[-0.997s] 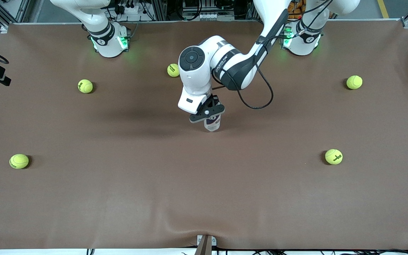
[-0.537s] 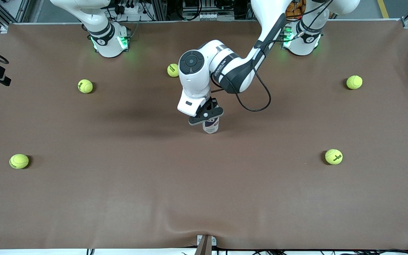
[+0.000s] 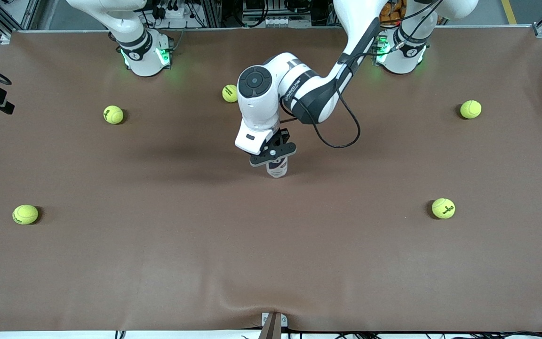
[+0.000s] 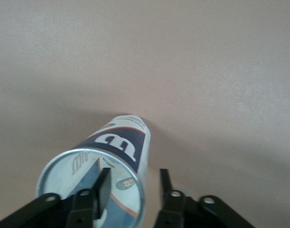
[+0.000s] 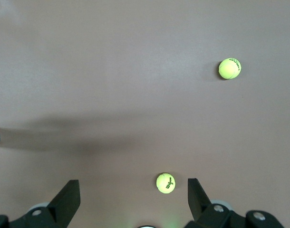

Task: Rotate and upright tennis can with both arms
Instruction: 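Open the left gripper and lift it away from the can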

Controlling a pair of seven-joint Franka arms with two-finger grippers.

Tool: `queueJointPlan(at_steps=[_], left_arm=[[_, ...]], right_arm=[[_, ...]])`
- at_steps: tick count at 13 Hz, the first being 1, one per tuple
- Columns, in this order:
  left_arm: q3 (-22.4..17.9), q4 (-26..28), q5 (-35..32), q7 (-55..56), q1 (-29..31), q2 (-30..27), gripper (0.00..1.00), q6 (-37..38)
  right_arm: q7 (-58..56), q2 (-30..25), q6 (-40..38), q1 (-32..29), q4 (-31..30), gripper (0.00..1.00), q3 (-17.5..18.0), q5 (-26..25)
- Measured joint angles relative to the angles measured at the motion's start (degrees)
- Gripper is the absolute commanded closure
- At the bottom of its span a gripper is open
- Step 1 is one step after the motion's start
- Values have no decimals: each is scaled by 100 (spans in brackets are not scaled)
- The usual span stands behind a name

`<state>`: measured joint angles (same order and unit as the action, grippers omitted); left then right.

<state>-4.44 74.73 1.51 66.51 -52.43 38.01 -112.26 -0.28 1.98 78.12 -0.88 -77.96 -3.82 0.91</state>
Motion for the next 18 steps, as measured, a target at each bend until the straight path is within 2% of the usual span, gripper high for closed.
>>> queueJointPlan(at_steps=[8, 11, 15, 18], left_arm=[[-4, -127, 1, 0, 33, -558, 0, 28], [-131, -129, -1, -247, 139, -875, 0, 327], [-432, -143, -74, -1052, 622, -1335, 0, 743], [-470, -139, -75, -2134, 1372, -1684, 0, 1029]], right_arm=[[0, 0, 0, 0, 0, 0, -2, 0], [0, 0, 0, 0, 0, 0, -2, 0], [0, 0, 0, 0, 1, 0, -2, 0], [3, 0, -1, 0, 1, 0, -3, 0]])
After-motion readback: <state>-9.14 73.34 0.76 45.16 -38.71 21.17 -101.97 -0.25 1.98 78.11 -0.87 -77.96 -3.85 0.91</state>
